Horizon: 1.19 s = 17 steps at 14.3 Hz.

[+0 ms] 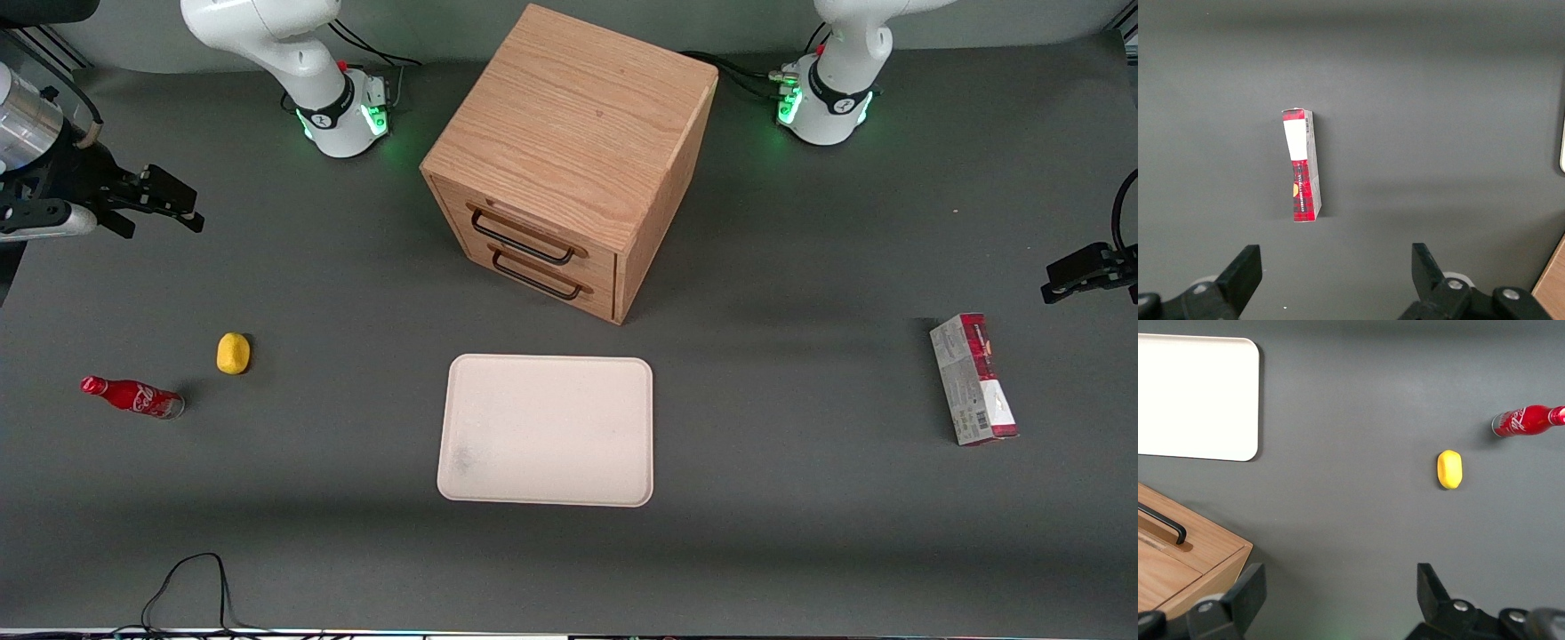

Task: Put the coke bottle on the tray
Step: 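Move the open right gripper down over the red Coca-Cola bottle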

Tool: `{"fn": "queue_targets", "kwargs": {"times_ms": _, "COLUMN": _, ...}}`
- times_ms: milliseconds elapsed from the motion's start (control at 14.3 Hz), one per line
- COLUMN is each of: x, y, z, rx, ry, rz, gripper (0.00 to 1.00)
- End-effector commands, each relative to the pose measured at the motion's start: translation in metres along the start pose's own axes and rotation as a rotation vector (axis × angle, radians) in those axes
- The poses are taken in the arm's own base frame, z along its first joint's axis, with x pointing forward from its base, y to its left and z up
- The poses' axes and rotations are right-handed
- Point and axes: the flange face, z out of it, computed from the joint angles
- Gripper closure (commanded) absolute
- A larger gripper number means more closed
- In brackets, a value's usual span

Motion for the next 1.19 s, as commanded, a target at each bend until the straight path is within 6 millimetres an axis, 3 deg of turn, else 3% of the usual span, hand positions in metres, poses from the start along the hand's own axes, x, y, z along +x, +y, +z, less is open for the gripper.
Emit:
{"fn": "queue_targets", "kwargs": {"times_ms": 0, "x": 0.003, "y": -0.006, "z": -0.007, "rx": -0.027, "ry": -0.01, "rz": 0.016, "gripper": 0.0}}
{"fn": "queue_targets", "kwargs": {"times_ms": 210, "x": 0.011, "y": 0.006, "z": -0.011, "rx": -0.03, "ry": -0.008, "rz": 0.02, "gripper": 0.0}}
{"fn": "queue_targets", "kwargs": {"times_ms": 280, "x": 0.017, "y": 0.027, "z": -0.015, "rx": -0.028, "ry": -0.001, "rz": 0.027, "gripper": 0.0}}
{"fn": "queue_targets", "kwargs": {"times_ms": 420, "x": 0.036, "y": 0.086, "z": 0.003, "rx": -0.036, "ry": -0.025, "rz": -0.049, "gripper": 0.0}}
{"fn": "queue_targets", "kwargs": {"times_ms": 560, "x": 0.06, "y": 0.15, "z": 0.034, "rx": -0.065, "ry": -0.045, "rz": -0.141, "gripper": 0.0}}
{"fn": "queue_targets", "kwargs": {"times_ms": 770, "x": 0.088, "y": 0.213, "z": 0.093, "rx": -0.156, "ry": -0.033, "rz": -0.218, "gripper": 0.0}}
{"fn": "queue_targets", "kwargs": {"times_ms": 980, "x": 0.105, "y": 0.255, "z": 0.163, "rx": -0.096, "ry": -0.011, "rz": -0.237, "gripper": 0.0}}
{"fn": "queue_targets", "kwargs": {"times_ms": 1120, "x": 0.111, "y": 0.272, "z": 0.2, "rx": -0.065, "ry": 0.012, "rz": -0.256, "gripper": 0.0}}
